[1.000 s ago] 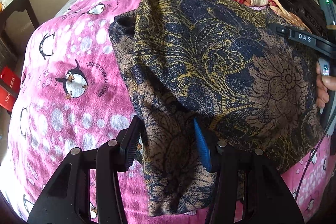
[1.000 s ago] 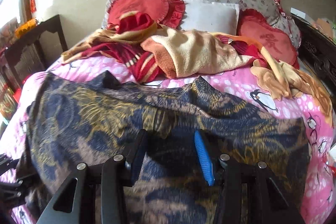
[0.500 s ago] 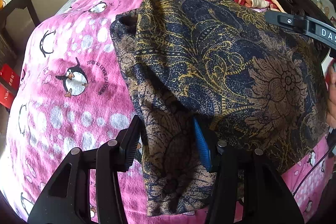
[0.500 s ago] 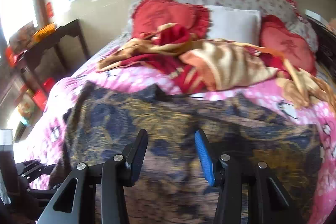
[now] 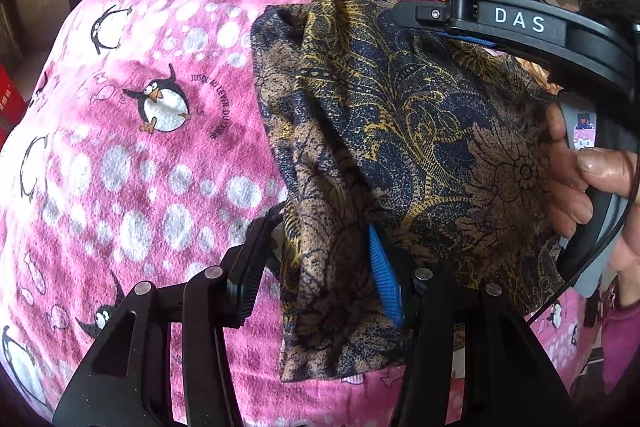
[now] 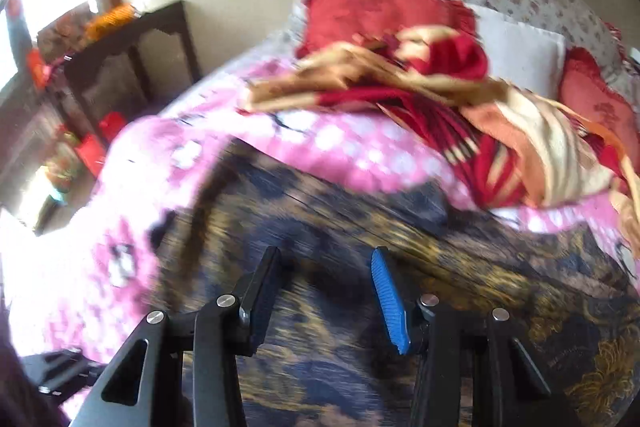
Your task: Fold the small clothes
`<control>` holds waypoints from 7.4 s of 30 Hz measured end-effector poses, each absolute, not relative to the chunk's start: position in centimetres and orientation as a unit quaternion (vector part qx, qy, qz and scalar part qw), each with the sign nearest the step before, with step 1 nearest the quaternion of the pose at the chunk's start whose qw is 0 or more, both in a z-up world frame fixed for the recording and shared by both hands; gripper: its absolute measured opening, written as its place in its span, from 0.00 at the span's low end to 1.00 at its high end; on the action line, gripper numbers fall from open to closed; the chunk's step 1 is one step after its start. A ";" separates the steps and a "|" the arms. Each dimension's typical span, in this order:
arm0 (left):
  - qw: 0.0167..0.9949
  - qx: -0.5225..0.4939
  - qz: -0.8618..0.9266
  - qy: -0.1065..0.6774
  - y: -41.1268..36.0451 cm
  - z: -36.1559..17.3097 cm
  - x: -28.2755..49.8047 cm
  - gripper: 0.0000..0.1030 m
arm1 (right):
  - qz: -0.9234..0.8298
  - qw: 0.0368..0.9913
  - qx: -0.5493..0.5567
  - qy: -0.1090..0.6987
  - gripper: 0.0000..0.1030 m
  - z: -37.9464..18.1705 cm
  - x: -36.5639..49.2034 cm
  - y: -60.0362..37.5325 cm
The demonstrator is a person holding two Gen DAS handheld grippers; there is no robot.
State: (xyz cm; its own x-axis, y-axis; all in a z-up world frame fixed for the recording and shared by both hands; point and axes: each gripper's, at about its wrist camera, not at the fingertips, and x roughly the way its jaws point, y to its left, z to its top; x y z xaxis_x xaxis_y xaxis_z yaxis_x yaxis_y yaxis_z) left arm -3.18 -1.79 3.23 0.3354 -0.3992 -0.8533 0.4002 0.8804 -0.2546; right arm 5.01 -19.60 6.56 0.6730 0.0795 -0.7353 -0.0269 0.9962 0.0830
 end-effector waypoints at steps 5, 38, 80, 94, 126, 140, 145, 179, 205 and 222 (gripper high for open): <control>0.816 -0.014 -0.249 0.522 -0.7 3.1 -3.9 0.48 | 0.105 0.910 -0.038 0.400 0.44 7.6 5.1 -13.9; 0.810 -0.047 -0.261 0.523 1.0 2.1 -3.6 0.51 | 0.109 0.862 -0.188 0.457 0.02 3.4 9.6 -8.1; 0.794 -0.085 -0.349 0.491 -0.8 4.2 -3.1 0.14 | 0.116 0.877 0.061 0.461 0.74 8.3 5.3 -16.9; 0.791 -0.050 -0.380 0.477 -4.9 7.3 -4.6 0.14 | 0.098 0.889 0.030 0.446 0.15 8.8 5.2 -17.8; 0.699 0.088 -0.532 0.470 -29.6 12.3 -11.9 0.48 | -0.143 0.881 0.171 0.417 0.37 7.4 -12.4 -48.2; 0.753 0.156 -0.417 0.484 -22.2 6.4 -11.4 0.49 | -0.113 0.890 0.160 0.412 0.32 7.7 -20.5 -42.7; 0.752 0.181 -0.408 0.485 -22.0 4.5 -12.6 0.49 | -0.149 0.868 0.141 0.451 0.18 3.3 -21.9 -42.8; 0.761 0.178 -0.393 0.484 -22.6 3.8 -11.9 0.54 | -0.120 0.891 0.154 0.410 0.36 8.2 -21.2 -40.9; 0.759 0.032 -0.417 0.499 -20.7 7.6 -5.4 0.71 | -0.181 0.888 0.208 0.368 0.71 5.8 -17.6 -46.1; 0.705 -0.022 -0.448 0.550 -23.4 3.9 -3.9 0.67 | -0.048 0.878 0.339 0.333 0.38 2.2 -18.3 -48.1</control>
